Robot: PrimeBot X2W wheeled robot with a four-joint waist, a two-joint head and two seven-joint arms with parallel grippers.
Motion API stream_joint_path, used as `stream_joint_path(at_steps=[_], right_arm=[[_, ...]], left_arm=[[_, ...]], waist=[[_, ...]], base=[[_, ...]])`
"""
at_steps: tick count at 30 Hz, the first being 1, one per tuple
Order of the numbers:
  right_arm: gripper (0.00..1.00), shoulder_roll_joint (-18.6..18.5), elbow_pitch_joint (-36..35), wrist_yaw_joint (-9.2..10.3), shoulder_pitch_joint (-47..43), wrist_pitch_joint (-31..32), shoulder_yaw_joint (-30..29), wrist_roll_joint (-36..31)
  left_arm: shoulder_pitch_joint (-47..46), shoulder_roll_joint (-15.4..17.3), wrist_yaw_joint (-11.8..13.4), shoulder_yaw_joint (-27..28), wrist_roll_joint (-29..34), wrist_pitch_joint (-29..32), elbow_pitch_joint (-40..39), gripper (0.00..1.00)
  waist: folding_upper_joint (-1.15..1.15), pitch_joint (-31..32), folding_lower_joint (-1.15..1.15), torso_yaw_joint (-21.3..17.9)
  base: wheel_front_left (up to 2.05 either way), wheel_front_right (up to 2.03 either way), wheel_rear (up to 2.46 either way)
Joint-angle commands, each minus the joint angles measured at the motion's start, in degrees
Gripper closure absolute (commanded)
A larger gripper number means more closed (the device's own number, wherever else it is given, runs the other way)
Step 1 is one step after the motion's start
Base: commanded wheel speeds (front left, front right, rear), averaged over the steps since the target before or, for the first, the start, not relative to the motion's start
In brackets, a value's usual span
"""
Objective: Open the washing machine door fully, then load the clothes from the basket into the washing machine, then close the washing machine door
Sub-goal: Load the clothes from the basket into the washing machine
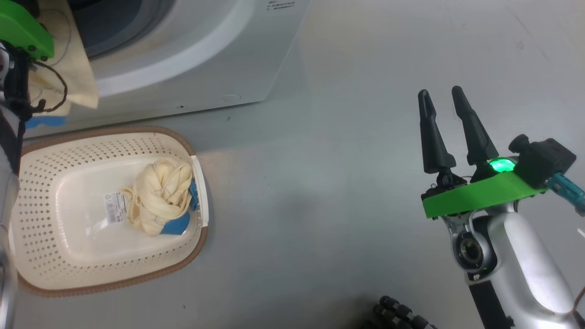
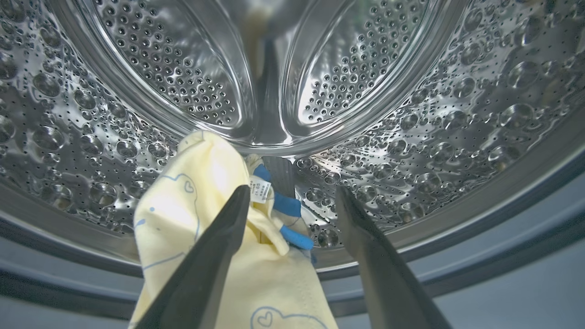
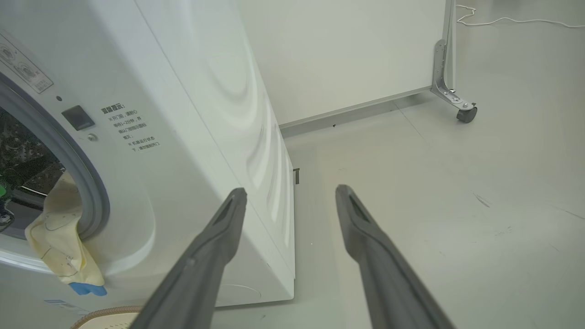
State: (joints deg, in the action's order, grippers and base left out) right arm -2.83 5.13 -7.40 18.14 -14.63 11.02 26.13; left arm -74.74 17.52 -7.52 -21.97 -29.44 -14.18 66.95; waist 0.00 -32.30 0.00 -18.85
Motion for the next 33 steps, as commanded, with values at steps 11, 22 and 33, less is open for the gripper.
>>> stream_joint_path(at_steps=[11, 22, 33], right_arm=[[0.0, -0.11, -1.11, -0.09, -0.48, -0.37, -0.3, -1.32], [0.0, -2.36, -0.76, -0.09, -2.5, -0.37, -1.53, -1.63], [0.0, -5.34, -0.03, -0.09, -4.88, -0.37, -2.38, -1.69]], left_arm=[[6.28, 2.55, 0.17, 6.83, 0.78, -0.81, -10.81, 0.0], [19.2, -0.26, 0.22, 13.67, 5.38, -0.81, -20.16, 0.0], [31.53, -3.92, 0.07, 18.24, 9.48, -0.82, -28.49, 0.0]], waist=[[0.0, 2.71, 0.0, 1.14], [0.0, 8.23, 0.0, 3.55], [0.0, 13.19, 0.0, 6.16]], base=[[0.0, 0.0, 0.0], [0.0, 0.0, 0.0], [0.0, 0.0, 0.0]])
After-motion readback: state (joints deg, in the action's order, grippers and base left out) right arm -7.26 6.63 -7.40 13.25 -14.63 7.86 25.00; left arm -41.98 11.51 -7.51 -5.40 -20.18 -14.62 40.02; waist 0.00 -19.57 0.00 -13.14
